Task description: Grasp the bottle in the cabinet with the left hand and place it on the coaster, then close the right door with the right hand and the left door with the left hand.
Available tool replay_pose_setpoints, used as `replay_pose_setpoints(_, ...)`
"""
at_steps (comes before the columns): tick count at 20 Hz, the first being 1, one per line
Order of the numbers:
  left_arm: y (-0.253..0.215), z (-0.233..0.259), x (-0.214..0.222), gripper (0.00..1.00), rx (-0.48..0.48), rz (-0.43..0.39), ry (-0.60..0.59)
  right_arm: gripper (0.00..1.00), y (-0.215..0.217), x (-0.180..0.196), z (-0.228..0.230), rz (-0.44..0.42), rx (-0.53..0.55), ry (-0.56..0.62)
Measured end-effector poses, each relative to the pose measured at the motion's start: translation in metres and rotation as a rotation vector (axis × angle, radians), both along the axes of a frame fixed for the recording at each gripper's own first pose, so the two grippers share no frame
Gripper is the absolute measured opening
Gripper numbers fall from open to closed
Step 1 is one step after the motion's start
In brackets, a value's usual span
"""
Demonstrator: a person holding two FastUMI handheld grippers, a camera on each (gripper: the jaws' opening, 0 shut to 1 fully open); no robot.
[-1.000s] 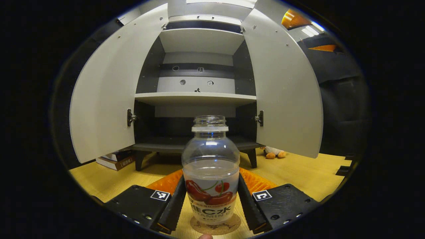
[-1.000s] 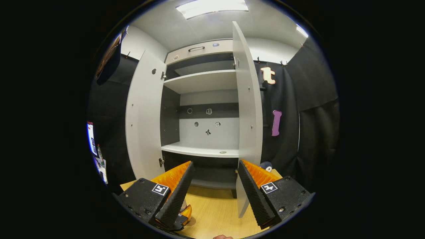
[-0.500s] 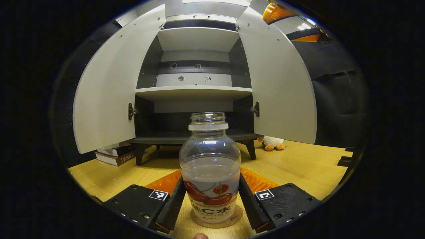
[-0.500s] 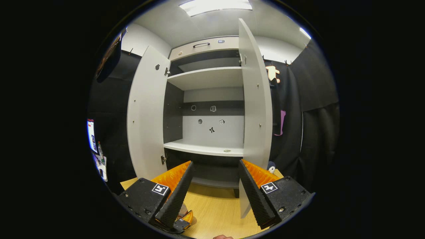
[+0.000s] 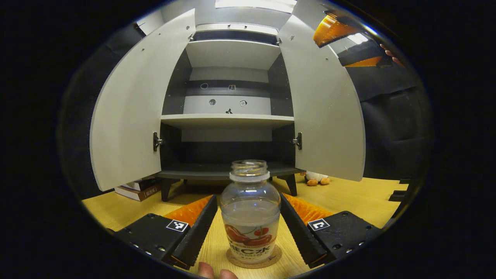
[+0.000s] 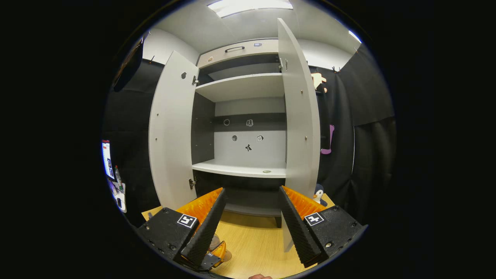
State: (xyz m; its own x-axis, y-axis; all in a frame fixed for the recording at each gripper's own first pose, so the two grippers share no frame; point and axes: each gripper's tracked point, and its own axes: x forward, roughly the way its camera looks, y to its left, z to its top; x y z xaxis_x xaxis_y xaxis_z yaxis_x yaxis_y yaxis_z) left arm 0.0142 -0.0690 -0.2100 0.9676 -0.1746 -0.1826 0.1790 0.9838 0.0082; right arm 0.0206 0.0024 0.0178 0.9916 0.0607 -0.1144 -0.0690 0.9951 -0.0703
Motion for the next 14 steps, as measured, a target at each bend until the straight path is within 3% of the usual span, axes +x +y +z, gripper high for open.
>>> replay_pose_setpoints(4, -0.002, 0.053, -0.005, 0.96, -0.065, -0.037, -0.032, 0.83, -0.005, 0.0, -0.008, -0.006, 0.007, 0.011)
replay_pose_setpoints(9, 0.015, 0.141, -0.003, 0.98, -0.152, 0.01, -0.134, 0.83, -0.009, 0.005, -0.007, -0.013, 0.024, -0.012)
replay_pose_setpoints(14, 0.04, 0.187, 0.011, 0.96, -0.12, 0.058, -0.147, 0.83, -0.011, 0.007, -0.008, -0.016, 0.04, -0.046)
